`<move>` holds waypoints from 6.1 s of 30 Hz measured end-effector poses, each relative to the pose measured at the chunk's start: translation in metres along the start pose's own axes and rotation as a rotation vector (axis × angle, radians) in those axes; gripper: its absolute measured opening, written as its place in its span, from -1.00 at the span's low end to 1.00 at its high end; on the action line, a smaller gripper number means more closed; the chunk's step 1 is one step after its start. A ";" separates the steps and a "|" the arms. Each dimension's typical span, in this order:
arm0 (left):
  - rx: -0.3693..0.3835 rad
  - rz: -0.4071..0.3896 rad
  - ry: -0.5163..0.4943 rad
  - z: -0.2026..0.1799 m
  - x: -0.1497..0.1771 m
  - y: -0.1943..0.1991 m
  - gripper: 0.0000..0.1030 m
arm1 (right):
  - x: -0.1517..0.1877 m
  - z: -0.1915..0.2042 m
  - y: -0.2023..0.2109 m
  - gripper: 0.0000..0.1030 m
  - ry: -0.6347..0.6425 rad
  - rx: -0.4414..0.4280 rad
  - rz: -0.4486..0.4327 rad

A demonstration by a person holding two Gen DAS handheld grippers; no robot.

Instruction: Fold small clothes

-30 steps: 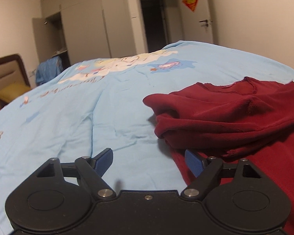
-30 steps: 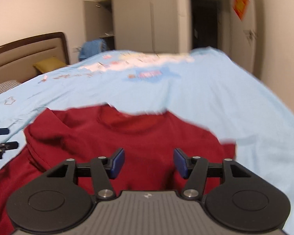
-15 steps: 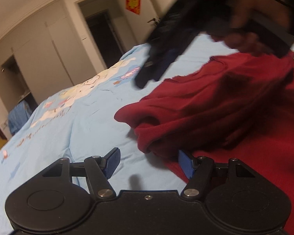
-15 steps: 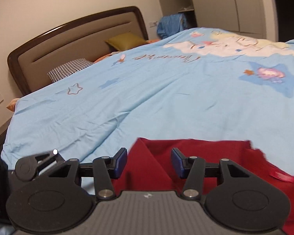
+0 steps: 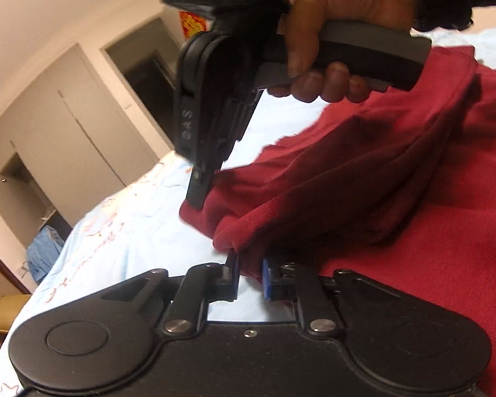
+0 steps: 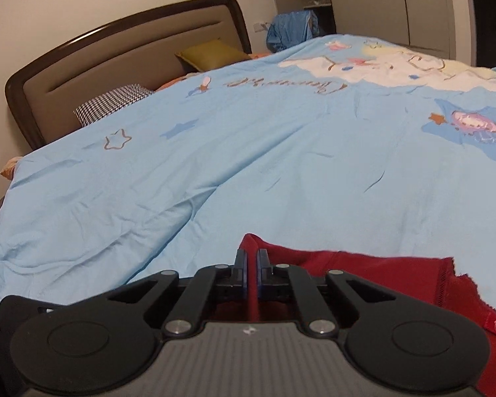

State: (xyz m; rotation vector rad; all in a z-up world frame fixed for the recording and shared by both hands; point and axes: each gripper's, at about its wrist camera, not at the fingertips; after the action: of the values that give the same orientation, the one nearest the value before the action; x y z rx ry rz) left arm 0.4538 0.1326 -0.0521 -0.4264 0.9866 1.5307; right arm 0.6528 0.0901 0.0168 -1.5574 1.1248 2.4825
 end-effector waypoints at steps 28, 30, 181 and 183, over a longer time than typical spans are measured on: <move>0.102 0.124 0.707 0.071 -0.002 -0.013 0.52 | 0.107 -0.021 0.123 0.94 0.102 0.381 -0.176; 0.028 0.145 0.764 0.077 -0.011 -0.031 0.52 | 0.128 -0.025 0.139 0.95 0.078 0.403 -0.179; 0.093 0.142 0.231 -0.255 -0.065 0.300 0.62 | 0.382 0.181 0.391 -0.88 0.303 0.441 -0.182; 0.038 0.152 0.190 -0.254 -0.061 0.298 0.04 | 0.375 0.177 0.396 -0.88 0.277 0.443 -0.215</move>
State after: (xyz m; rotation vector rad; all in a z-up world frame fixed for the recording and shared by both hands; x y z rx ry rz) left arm 0.1215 -0.0831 -0.0503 -0.4858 1.2176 1.6260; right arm 0.1820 -0.2369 -0.0097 -1.7937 1.3392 1.7669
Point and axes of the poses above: each gripper's, at about its wrist camera, not at the fingertips, and y roughly against the way its jaws point, z to its left, x to its underside, and after that the axes turned 4 degrees about -x, right-handed
